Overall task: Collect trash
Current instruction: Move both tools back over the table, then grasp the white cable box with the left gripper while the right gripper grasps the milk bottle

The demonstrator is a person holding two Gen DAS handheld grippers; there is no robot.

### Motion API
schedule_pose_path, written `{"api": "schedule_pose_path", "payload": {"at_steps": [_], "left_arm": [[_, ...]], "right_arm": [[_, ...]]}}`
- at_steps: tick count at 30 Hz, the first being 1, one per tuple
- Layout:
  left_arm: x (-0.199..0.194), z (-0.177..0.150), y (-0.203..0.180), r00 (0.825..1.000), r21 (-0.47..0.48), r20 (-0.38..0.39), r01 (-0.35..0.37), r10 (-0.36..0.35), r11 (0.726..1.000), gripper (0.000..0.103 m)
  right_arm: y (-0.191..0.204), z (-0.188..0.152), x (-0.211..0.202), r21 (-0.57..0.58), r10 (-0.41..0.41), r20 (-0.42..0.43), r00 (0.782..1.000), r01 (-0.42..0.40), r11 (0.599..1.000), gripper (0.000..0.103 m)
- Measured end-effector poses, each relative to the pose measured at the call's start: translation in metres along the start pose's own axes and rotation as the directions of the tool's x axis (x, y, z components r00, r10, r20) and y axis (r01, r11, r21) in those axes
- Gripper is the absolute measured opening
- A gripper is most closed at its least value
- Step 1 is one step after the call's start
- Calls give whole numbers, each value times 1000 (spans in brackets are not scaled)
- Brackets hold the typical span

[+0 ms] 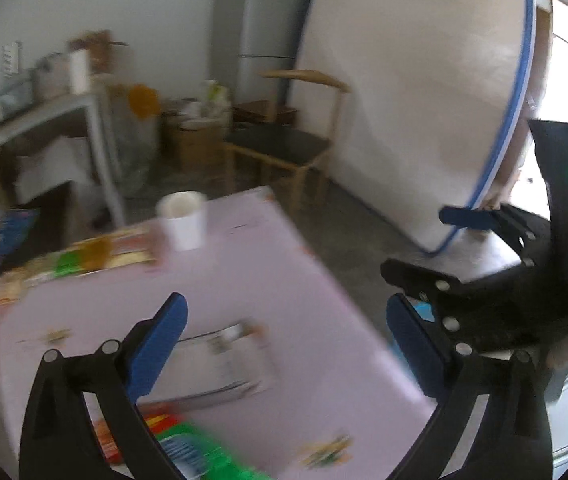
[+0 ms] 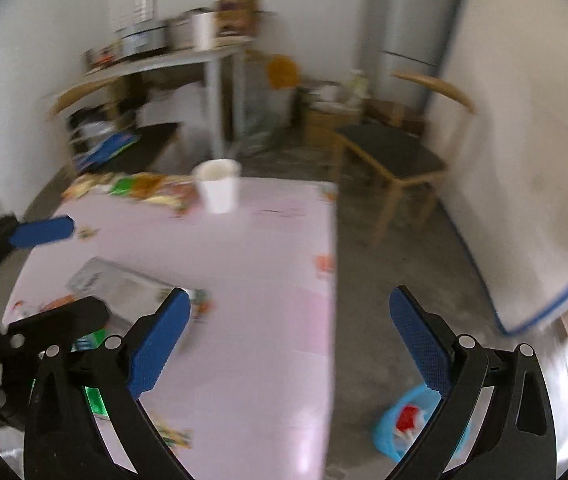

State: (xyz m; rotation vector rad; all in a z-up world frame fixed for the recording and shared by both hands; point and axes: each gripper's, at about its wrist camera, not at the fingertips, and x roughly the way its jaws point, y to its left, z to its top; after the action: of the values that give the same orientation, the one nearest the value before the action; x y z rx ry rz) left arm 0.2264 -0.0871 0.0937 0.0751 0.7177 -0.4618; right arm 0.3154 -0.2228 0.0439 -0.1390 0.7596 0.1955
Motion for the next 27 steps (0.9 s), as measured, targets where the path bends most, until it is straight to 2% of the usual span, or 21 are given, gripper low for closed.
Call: {"api": "schedule_pose_path", "payload": {"at_steps": [2,5,8,11,13,14,16,18,19,21,24,27], "left_arm": [[-22,-14,23,997,-3,-15,-81,81,997,97],[-38,-44,51,986,-15,-87,-146,144,989,97],[-51,-72,72,976,-13,-128,-181,177,983,97],[-55,-87,86,970,-3,-149,-193,190,981,97],[-51,-86,90,973,11,-142,-184,184,983,97],[-49,-83,97,978,17,-129,-163,164,986,97],[-41,-73,106,987,27,-110,-113,115,993,97],[-26,-60,123,994,43,-105,-22,27,999,97],[-20,-52,125,995,56,-102,5,1,998,97],[0,-37,136,989,114,-122,102,-88,988,97],[37,-19,143,955,197,-201,257,-217,946,97],[67,-14,136,939,335,-240,319,-247,886,97]], "right_arm": [[24,9,7,-55,41,4,999,-40,998,96],[59,22,23,-157,145,-34,989,-149,976,96],[97,26,46,-308,248,-113,962,-271,912,96],[118,25,62,-377,295,-181,938,-343,860,95],[132,24,69,-399,308,-217,927,-372,838,95],[137,24,73,-403,317,-234,919,-389,828,95],[143,26,75,-404,322,-236,917,-394,826,95],[145,26,74,-400,322,-234,917,-392,828,95],[144,25,74,-398,318,-234,919,-389,831,95],[145,20,75,-388,301,-244,922,-378,841,95],[139,14,83,-336,283,-268,921,-365,868,95],[131,5,84,-251,272,-291,917,-347,903,95]]}}
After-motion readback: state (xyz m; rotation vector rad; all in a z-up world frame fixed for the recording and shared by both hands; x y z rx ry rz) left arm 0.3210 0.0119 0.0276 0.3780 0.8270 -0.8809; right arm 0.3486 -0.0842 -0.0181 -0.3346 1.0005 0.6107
